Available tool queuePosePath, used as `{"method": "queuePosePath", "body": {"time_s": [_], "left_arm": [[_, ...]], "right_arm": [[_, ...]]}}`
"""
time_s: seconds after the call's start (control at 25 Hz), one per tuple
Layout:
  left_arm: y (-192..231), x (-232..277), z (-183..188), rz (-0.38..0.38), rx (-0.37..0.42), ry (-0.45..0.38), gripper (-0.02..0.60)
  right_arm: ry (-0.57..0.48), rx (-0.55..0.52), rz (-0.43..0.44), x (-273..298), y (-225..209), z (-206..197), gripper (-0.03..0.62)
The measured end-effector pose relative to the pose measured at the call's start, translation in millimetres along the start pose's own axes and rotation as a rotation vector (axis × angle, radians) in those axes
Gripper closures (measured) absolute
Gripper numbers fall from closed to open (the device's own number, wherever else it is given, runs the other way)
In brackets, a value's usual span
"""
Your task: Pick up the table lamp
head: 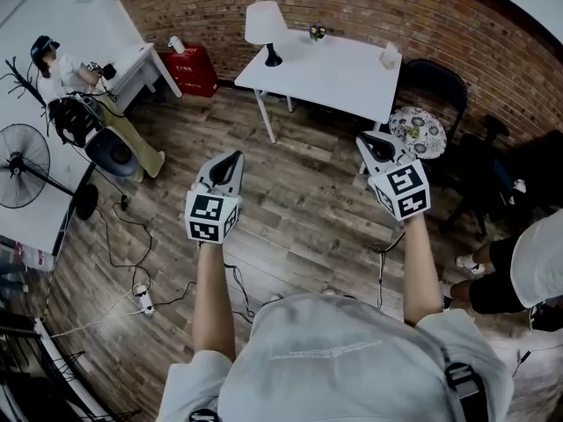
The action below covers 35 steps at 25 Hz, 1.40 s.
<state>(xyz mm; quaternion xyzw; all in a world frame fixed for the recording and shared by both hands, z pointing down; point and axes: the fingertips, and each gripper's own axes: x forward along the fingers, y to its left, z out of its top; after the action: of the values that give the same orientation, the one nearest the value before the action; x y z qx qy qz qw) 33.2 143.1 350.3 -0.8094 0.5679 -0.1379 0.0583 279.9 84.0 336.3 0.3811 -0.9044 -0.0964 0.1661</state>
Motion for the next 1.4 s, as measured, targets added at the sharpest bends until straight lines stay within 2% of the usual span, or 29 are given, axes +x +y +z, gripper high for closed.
{"method": "queuePosePath", "body": {"time_s": [0.32, 0.76, 0.96, 1.4], "left_arm": [[-30, 18, 1, 0.014, -0.011, 0.028, 0.568], [0, 42, -11, 0.032, -0.023, 0.049, 0.568], [42, 69, -29, 0.02, -0.016, 0.035, 0.568], [194, 183, -45, -0.046, 0.023, 0.026, 0.569]], "right_arm": [[0.035, 0.0, 0.056, -2, -22, -25, 0.424], [0.029, 0.037, 0.072, 37, -32, -28, 0.41], [0.028, 0.055, 0.04, 86, -37, -25, 0.411], [0.041, 0.085, -0.015, 252, -65, 18, 0.401]]}}
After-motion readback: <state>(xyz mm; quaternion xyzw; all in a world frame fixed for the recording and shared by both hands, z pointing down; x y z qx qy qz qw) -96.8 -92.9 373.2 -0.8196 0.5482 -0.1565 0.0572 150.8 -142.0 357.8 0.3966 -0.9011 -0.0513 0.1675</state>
